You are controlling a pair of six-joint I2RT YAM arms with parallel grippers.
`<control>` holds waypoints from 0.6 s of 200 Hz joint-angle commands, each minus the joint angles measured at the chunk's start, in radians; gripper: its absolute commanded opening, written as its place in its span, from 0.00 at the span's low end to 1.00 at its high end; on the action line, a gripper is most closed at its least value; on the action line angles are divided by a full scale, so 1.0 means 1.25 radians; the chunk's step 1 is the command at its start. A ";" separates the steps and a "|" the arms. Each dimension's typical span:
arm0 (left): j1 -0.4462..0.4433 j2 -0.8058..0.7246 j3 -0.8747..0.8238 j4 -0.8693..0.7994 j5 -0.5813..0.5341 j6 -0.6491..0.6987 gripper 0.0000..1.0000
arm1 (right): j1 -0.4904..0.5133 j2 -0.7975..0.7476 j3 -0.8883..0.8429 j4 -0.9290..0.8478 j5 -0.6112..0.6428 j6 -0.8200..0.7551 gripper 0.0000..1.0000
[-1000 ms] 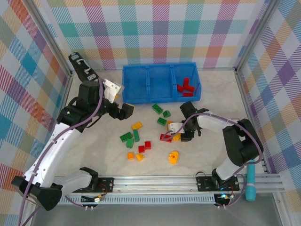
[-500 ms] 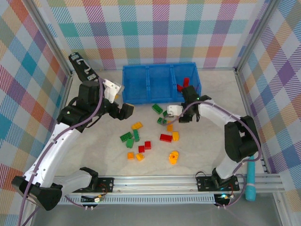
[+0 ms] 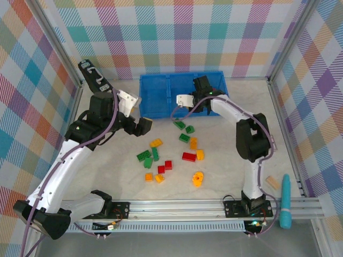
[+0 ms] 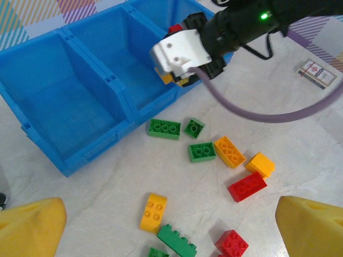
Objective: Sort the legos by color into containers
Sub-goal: Place the lego in the container.
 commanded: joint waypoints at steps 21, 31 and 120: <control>-0.009 -0.021 -0.012 -0.001 -0.021 0.017 1.00 | 0.005 0.094 0.081 0.039 0.023 0.001 0.50; -0.009 -0.018 -0.012 -0.001 -0.018 0.017 1.00 | 0.005 0.101 0.090 0.040 0.022 0.007 0.55; -0.009 -0.004 -0.002 -0.008 -0.007 0.016 1.00 | 0.037 0.026 0.153 -0.031 0.124 0.305 0.71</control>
